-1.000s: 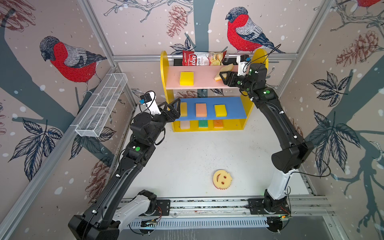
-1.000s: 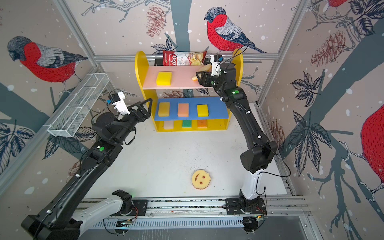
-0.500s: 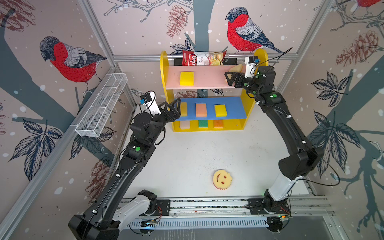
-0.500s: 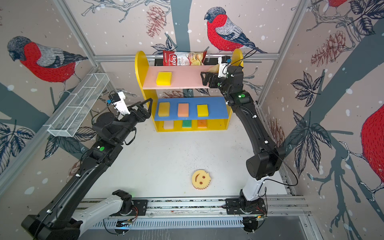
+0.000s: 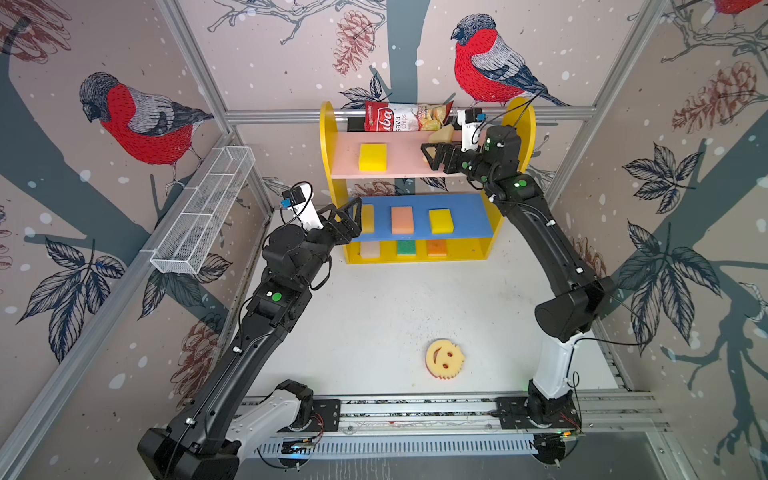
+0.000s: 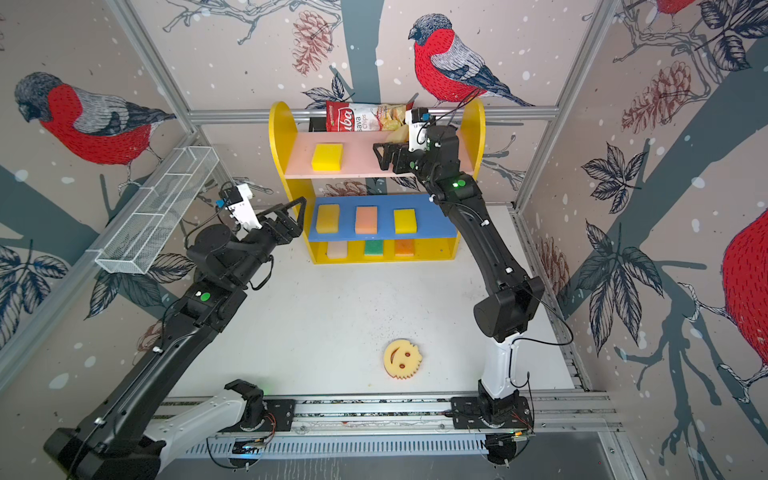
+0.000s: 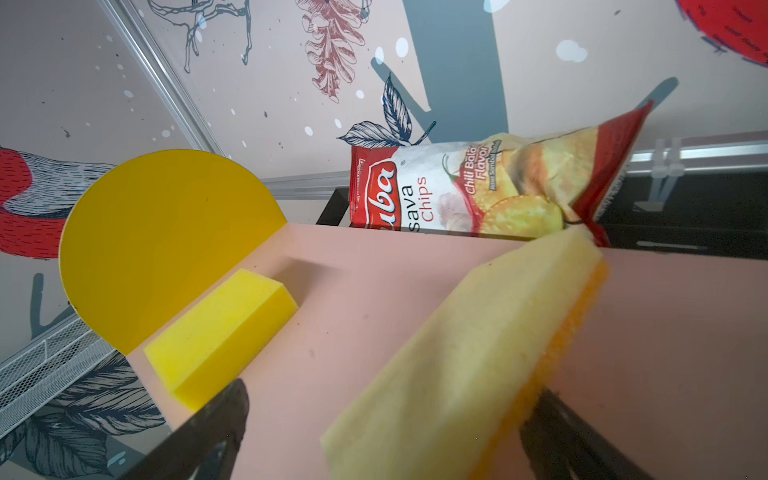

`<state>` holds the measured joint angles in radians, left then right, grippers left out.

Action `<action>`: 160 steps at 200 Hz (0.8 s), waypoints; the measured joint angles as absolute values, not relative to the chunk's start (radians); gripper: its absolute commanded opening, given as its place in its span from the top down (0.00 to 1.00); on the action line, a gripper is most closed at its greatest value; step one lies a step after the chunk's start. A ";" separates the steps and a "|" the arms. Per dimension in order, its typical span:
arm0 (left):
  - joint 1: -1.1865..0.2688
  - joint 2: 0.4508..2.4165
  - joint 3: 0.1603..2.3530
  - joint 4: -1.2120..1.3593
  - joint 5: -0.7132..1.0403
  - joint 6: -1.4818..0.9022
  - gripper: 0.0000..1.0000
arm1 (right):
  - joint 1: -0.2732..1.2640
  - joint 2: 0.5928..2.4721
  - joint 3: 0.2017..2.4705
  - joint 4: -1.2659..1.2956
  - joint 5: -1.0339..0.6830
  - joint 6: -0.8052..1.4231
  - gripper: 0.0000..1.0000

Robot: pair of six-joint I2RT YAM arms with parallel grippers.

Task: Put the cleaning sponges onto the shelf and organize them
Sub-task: 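Press the cream-orange sponge flat on the top shelf beside the yellow sponge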

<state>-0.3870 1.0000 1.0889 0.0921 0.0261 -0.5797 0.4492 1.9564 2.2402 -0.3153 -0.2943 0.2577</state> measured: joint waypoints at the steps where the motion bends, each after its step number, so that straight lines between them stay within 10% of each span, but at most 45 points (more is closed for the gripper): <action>1: -0.387 1.000 1.089 0.092 0.026 -0.580 0.12 | 0.449 1.957 2.241 -0.316 -0.295 0.258 0.01; 67: -0.387 1.005 1.101 0.093 0.027 -0.577 0.12 | 0.373 1.829 2.019 -0.187 -0.382 0.303 0.12; 82: -0.387 1.017 1.103 0.094 0.035 -0.577 0.12 | 0.339 1.796 1.961 -0.138 -0.420 0.347 0.31; 94: -0.387 1.028 1.104 0.095 0.051 -0.577 0.13 | 0.324 1.798 1.960 -0.130 -0.430 0.372 0.77; 105: -0.387 1.040 1.109 0.097 0.062 -0.580 0.13 | 0.318 1.806 1.964 -0.129 -0.440 0.393 0.92; 160: -0.390 1.102 1.169 0.117 0.151 -0.606 0.14 | 0.317 1.810 1.970 -0.190 -0.488 0.447 0.91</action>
